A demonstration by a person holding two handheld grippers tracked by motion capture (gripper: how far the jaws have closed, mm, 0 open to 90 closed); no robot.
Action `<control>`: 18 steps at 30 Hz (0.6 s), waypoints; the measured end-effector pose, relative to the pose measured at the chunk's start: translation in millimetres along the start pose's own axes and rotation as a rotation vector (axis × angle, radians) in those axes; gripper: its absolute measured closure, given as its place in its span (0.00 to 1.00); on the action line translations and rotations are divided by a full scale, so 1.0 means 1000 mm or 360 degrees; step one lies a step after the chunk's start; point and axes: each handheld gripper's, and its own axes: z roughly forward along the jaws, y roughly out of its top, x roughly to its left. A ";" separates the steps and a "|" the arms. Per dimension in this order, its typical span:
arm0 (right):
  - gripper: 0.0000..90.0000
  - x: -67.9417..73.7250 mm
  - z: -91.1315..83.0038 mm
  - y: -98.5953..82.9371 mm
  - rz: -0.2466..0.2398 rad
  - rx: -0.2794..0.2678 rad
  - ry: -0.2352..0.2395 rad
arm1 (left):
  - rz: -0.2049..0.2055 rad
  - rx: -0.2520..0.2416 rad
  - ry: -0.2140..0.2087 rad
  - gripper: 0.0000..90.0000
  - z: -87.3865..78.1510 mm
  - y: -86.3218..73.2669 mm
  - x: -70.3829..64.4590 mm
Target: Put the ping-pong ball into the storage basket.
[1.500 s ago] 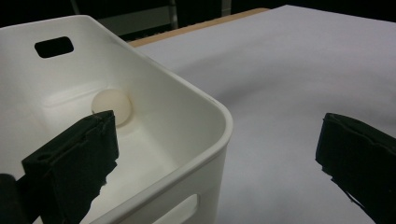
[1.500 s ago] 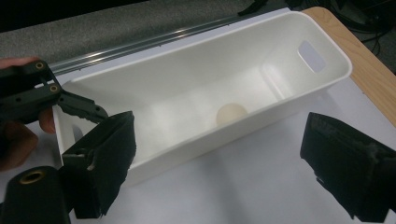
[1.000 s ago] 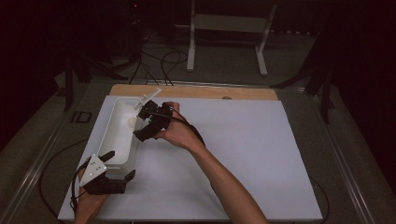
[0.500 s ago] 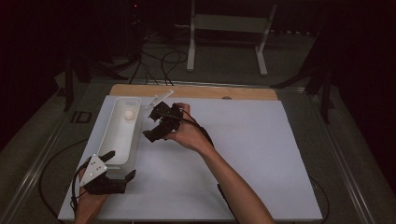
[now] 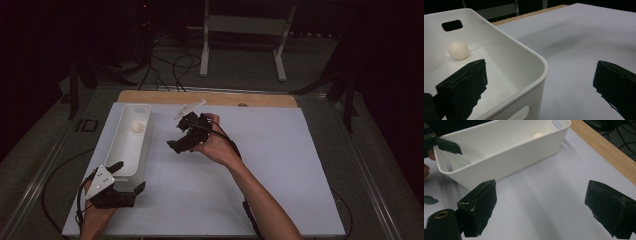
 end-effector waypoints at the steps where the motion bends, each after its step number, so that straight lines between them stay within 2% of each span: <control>1: 0.11 0.000 0.000 0.000 0.0000 0.0000 0.0000 | -0.0001 0.0000 0.0000 0.00 0.000 0.000 0.000; 4: 0.11 -0.003 -0.005 -0.007 -0.0001 -0.0012 -0.0008 | -0.0002 -0.0002 0.0000 0.00 0.000 0.000 0.000; 13: 0.11 -0.015 -0.026 -0.038 0.0076 -0.0034 -0.0053 | -0.0021 -0.0012 -0.0009 0.00 0.000 0.000 0.000; 16: 0.11 -0.022 -0.036 -0.053 0.0130 -0.0051 -0.0083 | -0.0021 -0.0012 -0.0010 0.00 0.000 0.000 0.000; 18: 0.11 -0.024 -0.041 -0.061 0.0132 -0.0053 -0.0113 | -0.0021 -0.0011 -0.0011 0.00 0.000 0.000 0.000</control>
